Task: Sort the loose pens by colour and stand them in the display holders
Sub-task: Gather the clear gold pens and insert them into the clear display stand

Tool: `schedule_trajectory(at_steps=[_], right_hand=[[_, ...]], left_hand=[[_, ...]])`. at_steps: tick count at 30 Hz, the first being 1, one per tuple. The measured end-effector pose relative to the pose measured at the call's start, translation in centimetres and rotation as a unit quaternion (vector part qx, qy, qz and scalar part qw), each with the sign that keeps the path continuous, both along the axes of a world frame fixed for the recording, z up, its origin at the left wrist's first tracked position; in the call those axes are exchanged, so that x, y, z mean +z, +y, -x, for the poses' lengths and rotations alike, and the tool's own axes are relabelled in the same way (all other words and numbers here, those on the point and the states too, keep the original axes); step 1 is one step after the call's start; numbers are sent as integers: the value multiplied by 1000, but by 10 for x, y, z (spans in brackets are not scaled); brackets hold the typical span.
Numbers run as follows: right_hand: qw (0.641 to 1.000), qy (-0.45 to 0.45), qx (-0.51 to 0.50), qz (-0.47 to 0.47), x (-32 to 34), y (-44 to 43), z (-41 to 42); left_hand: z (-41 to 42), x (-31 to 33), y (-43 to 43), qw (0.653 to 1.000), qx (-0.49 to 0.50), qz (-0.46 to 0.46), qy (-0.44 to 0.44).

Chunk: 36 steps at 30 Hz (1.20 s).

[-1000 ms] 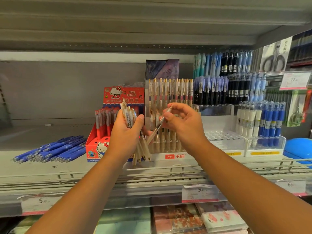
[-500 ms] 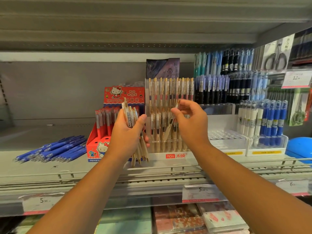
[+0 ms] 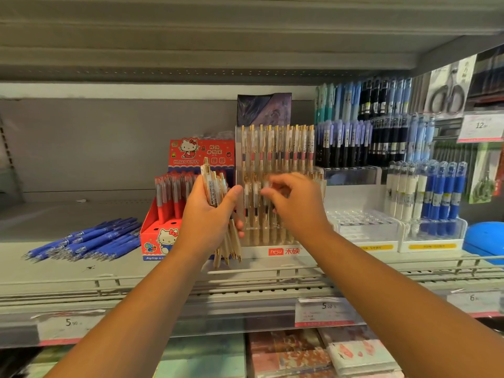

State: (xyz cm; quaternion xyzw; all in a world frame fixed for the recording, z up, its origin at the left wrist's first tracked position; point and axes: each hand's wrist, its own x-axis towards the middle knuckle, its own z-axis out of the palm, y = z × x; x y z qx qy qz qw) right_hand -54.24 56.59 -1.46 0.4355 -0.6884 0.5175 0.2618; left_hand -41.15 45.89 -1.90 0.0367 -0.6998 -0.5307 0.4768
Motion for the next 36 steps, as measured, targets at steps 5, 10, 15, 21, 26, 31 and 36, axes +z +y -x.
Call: schedule_trajectory(at_steps=[5,10,15,21,26,31,36], right_hand=[[999,18,-26,-40,-2,0,-1],[998,54,-35,-10,1,4,-13],[986,23,157,-51,16,10,-27],[951,-57,274,-130,18,6,-40],[958,-74,258,-105,22,4,-40],[958,-93,259,-78,24,6,-37],[950,-160,262,-48,20,6,-34]], left_hand=[[1,-1,-2,1000,-10,-19,2],[-2,-1,0,1000,-7,2,17],[1,-1,-1,999,-18,23,24],[2,0,-4,999,-6,36,19],[0,-1,-2,998,-32,45,8],[2,-3,-4,997,-52,64,-5],[6,-5,-7,997,-34,62,0]])
